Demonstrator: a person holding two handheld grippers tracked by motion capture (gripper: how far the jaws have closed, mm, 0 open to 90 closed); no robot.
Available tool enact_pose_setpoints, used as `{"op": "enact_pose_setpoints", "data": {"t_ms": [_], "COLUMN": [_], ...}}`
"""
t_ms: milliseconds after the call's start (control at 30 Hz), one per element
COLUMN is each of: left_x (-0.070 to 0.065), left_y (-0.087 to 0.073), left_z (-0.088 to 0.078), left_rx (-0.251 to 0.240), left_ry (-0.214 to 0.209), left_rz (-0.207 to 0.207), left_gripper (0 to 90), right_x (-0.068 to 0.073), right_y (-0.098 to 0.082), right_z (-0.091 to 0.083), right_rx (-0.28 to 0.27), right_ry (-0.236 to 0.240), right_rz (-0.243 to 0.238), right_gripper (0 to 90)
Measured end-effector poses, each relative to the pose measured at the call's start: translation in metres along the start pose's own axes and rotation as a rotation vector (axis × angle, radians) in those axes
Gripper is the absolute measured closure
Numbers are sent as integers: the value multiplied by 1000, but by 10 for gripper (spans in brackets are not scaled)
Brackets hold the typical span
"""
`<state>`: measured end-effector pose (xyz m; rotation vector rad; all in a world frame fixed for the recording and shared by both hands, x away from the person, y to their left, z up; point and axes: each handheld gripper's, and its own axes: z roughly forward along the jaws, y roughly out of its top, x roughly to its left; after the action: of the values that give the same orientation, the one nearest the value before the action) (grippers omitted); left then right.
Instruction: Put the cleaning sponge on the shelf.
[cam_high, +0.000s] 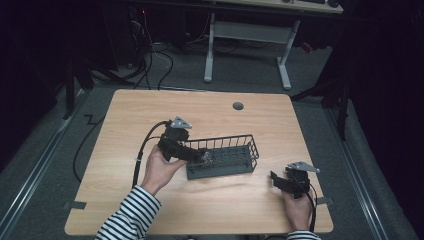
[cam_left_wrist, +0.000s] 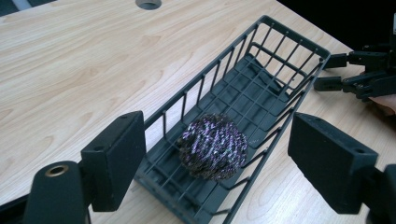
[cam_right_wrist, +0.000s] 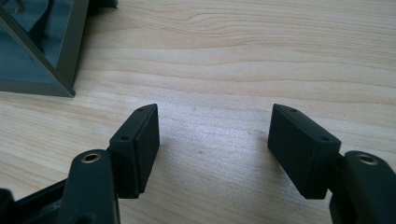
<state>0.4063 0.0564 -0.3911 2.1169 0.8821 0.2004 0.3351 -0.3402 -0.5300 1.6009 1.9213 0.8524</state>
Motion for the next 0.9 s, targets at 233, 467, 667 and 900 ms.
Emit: {"op": "enact_pose_setpoints", "data": {"t_ms": [233,467,667,900], "left_x": [8,17,27,35], "left_y": [-8,-18,-32,-54], "left_z": [-14,-29,-44,-57], "left_rx": [-27,-44,-63,-68], "left_ry": [16,23,39,69], "left_rz": [-29,-66,-102,-133], "left_gripper": [195,194,195,195], "right_x": [1,3,3,4], "right_y": [0,0,0,0], "right_z": [1,1,1,1], "right_rx": [-3,4,6,4], "right_ry": [-2,-10,-11,-12], "right_rz": [-11,-25,-27,-31], "right_gripper": [337,326,326,325]}}
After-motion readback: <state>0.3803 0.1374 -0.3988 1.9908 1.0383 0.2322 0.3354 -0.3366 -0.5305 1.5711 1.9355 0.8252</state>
